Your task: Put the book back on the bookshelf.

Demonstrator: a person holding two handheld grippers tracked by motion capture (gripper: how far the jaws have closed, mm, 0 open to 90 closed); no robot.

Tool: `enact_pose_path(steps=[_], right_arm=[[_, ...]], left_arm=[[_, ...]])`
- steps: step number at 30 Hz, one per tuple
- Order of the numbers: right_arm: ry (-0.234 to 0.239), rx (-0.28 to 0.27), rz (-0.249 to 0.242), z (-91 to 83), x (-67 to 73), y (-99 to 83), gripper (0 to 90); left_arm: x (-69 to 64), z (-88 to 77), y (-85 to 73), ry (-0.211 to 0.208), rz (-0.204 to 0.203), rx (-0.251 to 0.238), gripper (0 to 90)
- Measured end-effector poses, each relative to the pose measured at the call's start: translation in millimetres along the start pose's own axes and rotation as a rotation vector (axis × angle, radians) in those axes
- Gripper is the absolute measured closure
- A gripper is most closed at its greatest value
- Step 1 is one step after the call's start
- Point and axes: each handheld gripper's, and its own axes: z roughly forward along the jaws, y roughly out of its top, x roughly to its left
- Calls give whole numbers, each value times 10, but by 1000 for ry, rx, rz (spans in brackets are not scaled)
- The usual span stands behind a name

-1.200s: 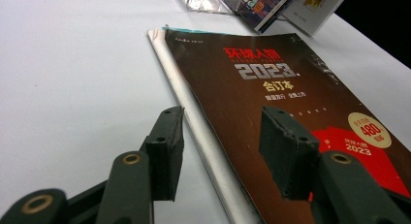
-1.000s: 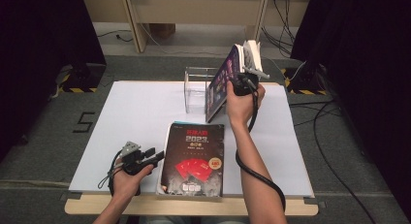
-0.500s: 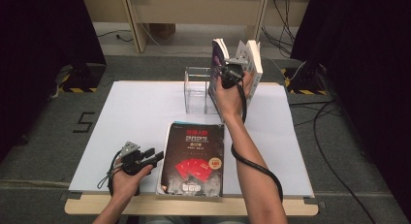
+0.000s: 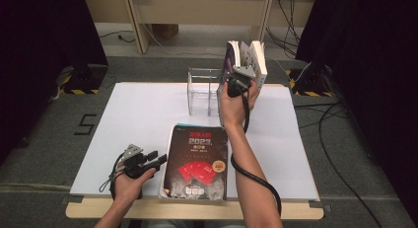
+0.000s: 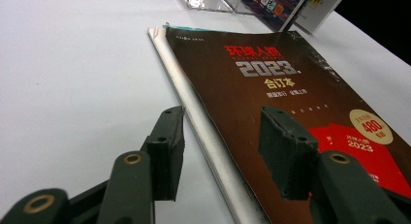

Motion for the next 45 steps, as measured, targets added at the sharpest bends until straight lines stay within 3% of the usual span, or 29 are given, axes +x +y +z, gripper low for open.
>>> enact_pose_path(steps=[10, 20, 38, 45], right_arm=[[53, 26, -8, -78, -103, -25, 616], [115, 51, 19, -233, -193, -115, 570], [213, 72, 58, -504, -399, -232, 556], [268, 146, 79, -552, -513, -425, 557]], left_arm=[[-15, 46, -19, 5, -2, 15, 501], [-7, 50, -16, 24, -12, 15, 438], [4, 76, -17, 27, -18, 26, 425], [11, 99, 17, 26, -24, 30, 424]])
